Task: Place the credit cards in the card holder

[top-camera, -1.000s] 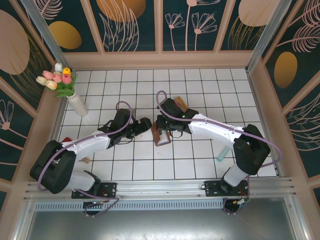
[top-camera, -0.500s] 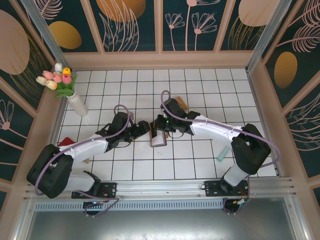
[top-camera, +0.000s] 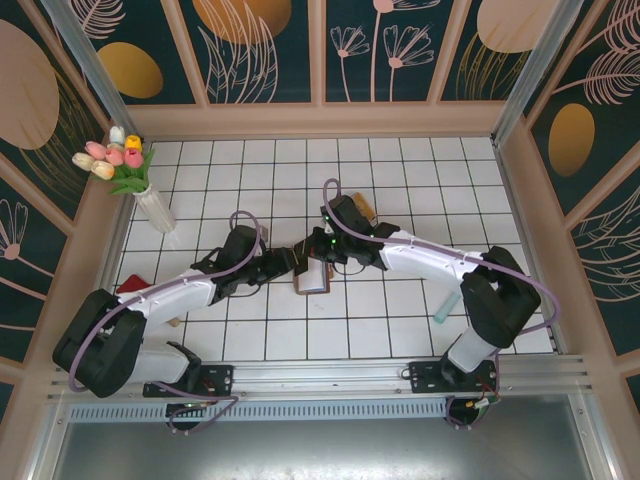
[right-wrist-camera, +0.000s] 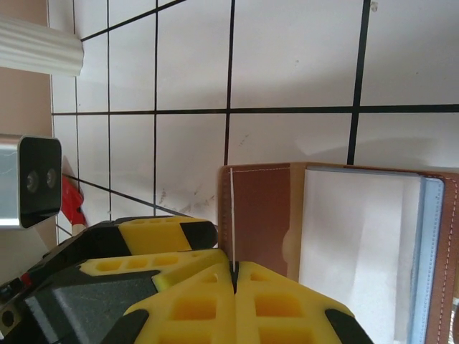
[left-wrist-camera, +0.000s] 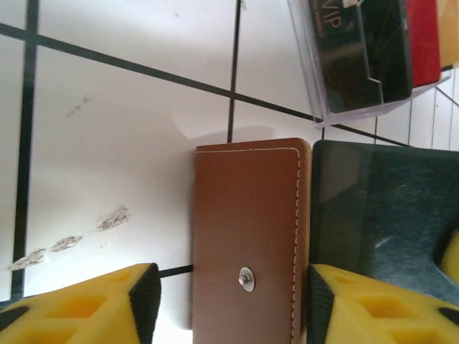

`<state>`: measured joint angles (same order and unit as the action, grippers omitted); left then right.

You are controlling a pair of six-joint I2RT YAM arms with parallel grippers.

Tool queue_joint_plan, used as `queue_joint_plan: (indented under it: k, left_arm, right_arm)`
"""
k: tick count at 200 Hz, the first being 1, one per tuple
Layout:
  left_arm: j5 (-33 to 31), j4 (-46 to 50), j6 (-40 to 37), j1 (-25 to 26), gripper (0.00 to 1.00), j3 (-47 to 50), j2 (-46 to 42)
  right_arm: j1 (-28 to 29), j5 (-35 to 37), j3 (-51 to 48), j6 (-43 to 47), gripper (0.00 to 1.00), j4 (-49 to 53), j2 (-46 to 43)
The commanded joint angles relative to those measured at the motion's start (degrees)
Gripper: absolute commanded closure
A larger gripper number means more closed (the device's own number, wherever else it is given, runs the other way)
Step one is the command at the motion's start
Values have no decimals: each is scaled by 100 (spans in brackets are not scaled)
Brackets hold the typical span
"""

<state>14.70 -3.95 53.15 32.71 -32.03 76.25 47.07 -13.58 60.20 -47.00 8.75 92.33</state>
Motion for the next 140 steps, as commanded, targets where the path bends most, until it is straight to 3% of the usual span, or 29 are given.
queue_joint_plan:
  k: [1,66,140]
  left_arm:
    - [-146,228,-160,43,51,-18,117]
    - [-86,149,-226,41,79,-55,268]
    - [134,-203,-109,40,87,45,336]
  right_arm:
    - [-31,17,-11,-46,100,-38,122]
    - [138,694,457,175,100,865,632]
    - [330,271,731,212,98,663,1233]
